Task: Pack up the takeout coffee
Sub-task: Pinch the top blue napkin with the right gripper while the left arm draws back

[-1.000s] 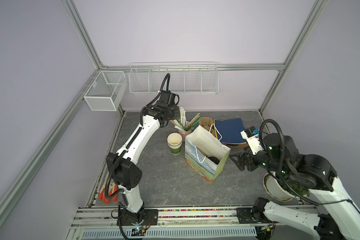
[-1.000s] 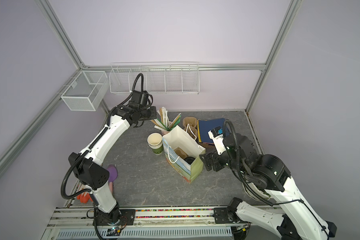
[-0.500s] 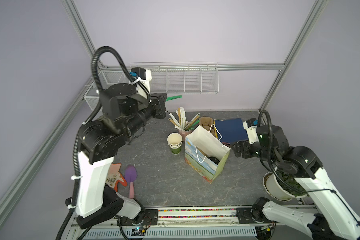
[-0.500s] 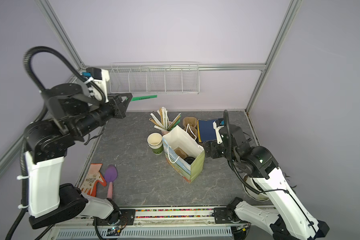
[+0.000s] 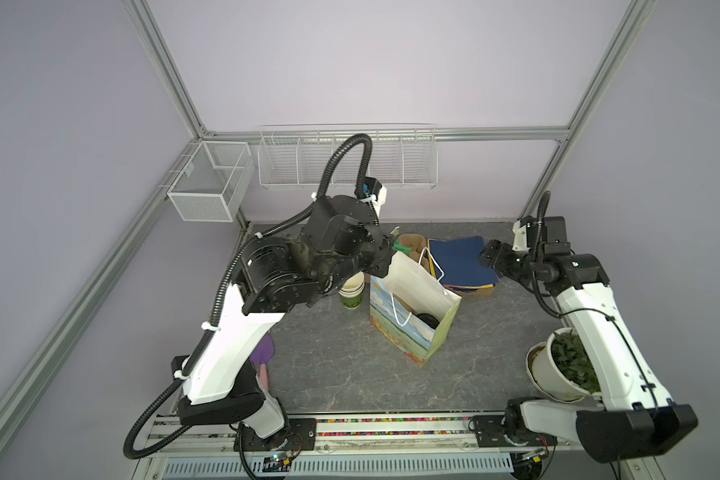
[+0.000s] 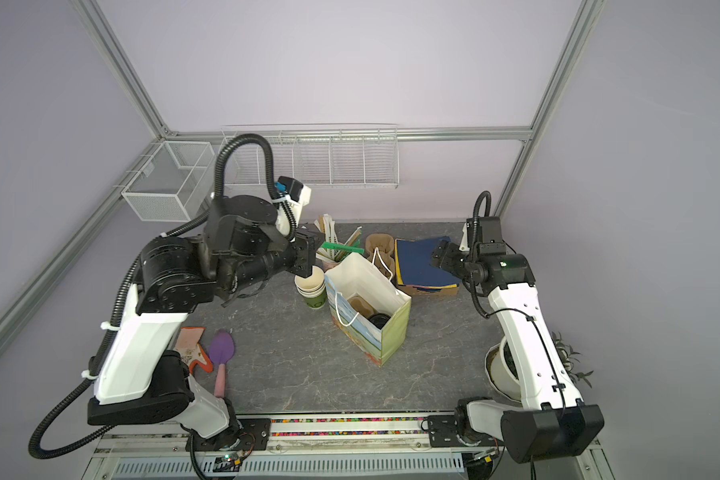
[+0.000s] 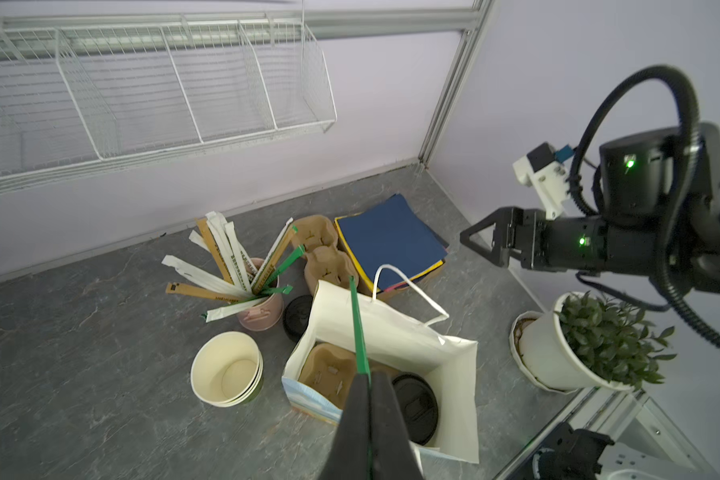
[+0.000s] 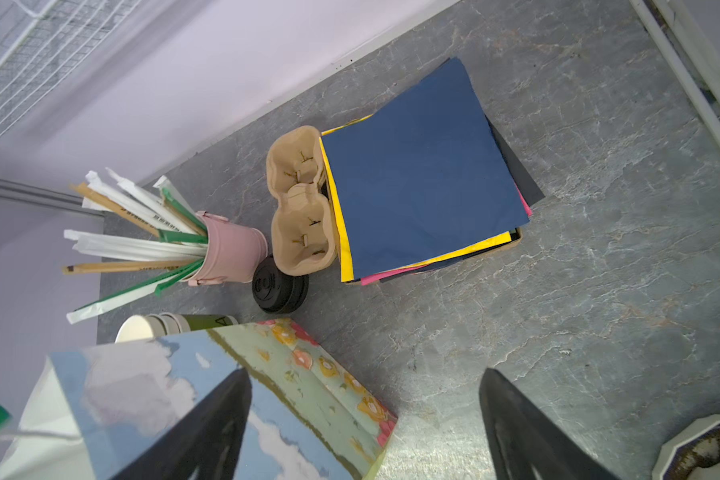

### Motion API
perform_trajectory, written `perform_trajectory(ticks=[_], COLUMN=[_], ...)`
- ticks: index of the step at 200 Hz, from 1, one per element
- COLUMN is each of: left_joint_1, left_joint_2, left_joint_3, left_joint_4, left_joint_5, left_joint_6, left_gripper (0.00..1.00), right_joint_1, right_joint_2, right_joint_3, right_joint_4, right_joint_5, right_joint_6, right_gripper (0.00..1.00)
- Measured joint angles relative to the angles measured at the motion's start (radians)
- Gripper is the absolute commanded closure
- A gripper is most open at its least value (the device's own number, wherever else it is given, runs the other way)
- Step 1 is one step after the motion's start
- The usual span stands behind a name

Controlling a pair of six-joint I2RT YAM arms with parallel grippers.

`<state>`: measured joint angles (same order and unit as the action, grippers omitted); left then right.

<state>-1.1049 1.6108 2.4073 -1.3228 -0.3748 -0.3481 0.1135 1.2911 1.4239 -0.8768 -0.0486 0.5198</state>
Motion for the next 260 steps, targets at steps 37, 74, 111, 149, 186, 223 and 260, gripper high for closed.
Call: perform_trajectory(ticks=[37, 74, 111, 149, 186, 223, 260], left_joint_1=[0.0, 0.0, 0.0, 0.02, 0.049, 0.051, 0.051], left_joint_2=[0.007, 0.014, 0.049, 0.064, 0.065, 0.02, -0.132], left_joint_3=[-0.018, -0.08, -0.211, -0.349, -0.41, -0.409, -0.446], left_joint_4=[-0.031, -0.043, -0.028, 0.026, 0.064, 0.086, 0.129], left_joint_5=[0.016, 0.016, 0.026, 0.06, 0.072, 0.038, -0.005], left_joint_6=[0.0, 0.0, 0.0, 0.001, -0.006, -0.004, -0.006], left_gripper=[1.0, 1.0, 1.0, 0.89, 0.55, 0.39, 0.34], right_joint_1=[-0.005, -0.01, -0.011, 0.0, 0.013, 0.017, 0.018], right_joint_2=[0.076, 0.201, 0.383, 0.546, 0.694, 0.81, 0.864], right_joint_3=[-0.005, -0.003, 0.043, 0.132, 0.262, 0.315, 0.339], right_joint_4=[0.058, 0.114, 0.127, 0.132, 0.13, 0.127, 0.107], right_joint_5=[-0.022, -0.023, -0.008, 0.047, 0.086, 0.109, 0.138], right_joint_6=[0.034, 0.047, 0.048, 0.029, 0.004, -0.016, -0.02], right_gripper=[0.11, 0.08, 0.04, 0.01, 0.06, 0.18, 0.33])
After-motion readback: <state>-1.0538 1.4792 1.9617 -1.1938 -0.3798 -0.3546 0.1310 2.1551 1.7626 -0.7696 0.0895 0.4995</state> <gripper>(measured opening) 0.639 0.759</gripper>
